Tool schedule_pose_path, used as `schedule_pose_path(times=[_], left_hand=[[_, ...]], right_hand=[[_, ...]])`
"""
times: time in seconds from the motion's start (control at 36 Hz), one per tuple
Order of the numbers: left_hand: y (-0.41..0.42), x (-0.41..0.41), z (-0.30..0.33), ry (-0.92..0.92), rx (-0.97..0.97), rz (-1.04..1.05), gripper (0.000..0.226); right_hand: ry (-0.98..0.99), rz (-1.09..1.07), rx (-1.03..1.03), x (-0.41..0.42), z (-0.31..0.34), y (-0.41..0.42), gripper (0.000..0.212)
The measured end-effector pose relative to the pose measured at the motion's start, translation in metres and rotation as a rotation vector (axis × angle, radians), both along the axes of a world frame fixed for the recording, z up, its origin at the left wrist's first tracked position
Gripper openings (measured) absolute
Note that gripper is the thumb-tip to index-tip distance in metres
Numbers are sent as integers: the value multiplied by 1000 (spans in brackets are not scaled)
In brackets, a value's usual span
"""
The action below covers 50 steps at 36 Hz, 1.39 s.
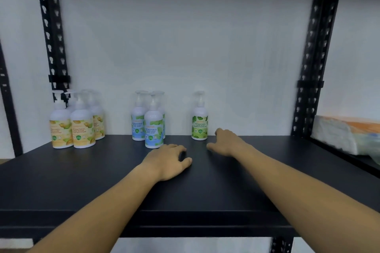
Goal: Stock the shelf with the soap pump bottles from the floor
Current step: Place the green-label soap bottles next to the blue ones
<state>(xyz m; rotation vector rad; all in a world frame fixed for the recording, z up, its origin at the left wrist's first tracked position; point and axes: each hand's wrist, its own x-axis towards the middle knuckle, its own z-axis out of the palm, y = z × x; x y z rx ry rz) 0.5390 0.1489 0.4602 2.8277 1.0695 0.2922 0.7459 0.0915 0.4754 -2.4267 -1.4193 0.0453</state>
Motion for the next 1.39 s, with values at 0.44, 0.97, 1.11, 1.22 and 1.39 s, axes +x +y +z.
schedule_pose_path(times=[0.44, 0.97, 1.11, 1.22, 1.39], left_hand=[[-51, -155, 20, -202, 58, 262, 36], [-194, -450, -157, -561, -130, 910, 29], [-236, -500, -246, -588, -305, 1053, 33], [-271, -527, -310, -631, -414, 1180, 32], [-318, -542, -391, -663, -575, 1328, 31]], right_hand=[[-203, 485, -122, -154, 40, -54, 49], [99, 1207, -131, -467, -133, -86, 41], [129, 1242, -382, -519, -222, -96, 31], [135, 1258, -532, -547, -282, -107, 37], [72, 1278, -740, -575, -354, -137, 17]])
